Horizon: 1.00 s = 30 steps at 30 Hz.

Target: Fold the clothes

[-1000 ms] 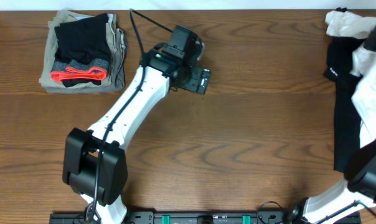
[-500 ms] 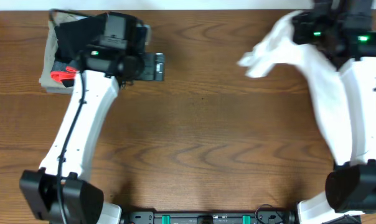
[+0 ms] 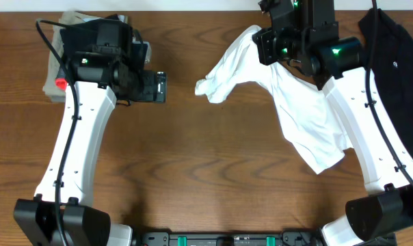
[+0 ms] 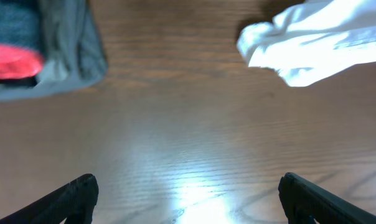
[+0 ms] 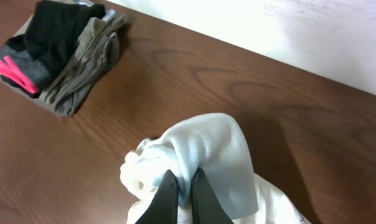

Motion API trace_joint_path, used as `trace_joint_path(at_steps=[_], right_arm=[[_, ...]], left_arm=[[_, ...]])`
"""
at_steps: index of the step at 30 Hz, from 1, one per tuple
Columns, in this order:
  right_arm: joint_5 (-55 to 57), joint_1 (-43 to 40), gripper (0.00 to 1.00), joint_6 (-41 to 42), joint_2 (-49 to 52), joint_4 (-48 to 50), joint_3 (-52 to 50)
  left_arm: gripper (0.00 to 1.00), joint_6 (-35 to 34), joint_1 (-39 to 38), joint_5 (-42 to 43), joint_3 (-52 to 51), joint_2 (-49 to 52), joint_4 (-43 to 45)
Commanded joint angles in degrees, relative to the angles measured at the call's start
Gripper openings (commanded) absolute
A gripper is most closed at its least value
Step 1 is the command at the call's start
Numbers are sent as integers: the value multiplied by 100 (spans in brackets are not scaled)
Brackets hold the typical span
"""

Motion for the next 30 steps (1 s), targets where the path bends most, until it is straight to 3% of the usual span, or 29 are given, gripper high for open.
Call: trace_joint_path(at_steps=[1, 9, 20, 21, 22, 24, 26, 28, 30], right_arm=[[125, 39, 1, 249, 7, 37, 76], [94, 39, 1, 247, 7, -50, 74], [94, 42, 1, 247, 9, -205, 72], [94, 42, 5, 247, 9, -234, 72], [94, 42, 16, 247, 9, -267, 72], [94, 42, 28, 245, 9, -352, 70], [96, 42, 34, 243, 9, -442, 68], [96, 42, 31, 243, 9, -505, 68], [96, 42, 19, 243, 11, -518, 57]], left_arm=[[94, 551, -98, 463, -177, -37, 162], [94, 1346, -485, 1268, -1246, 247, 1744], [93, 1327, -1132, 1340, -1762, 599, 3416], [93, 1294, -1154, 1318, -1759, 597, 3512], [93, 1241, -1158, 1300, -1759, 595, 3600], [93, 1047, -1141, 1204, -1759, 595, 3742], [93, 968, -1108, 1104, -1759, 595, 3764], [93, 944, -1071, 1106, -1759, 595, 3751], [93, 859, -1051, 1106, -1759, 595, 3748]])
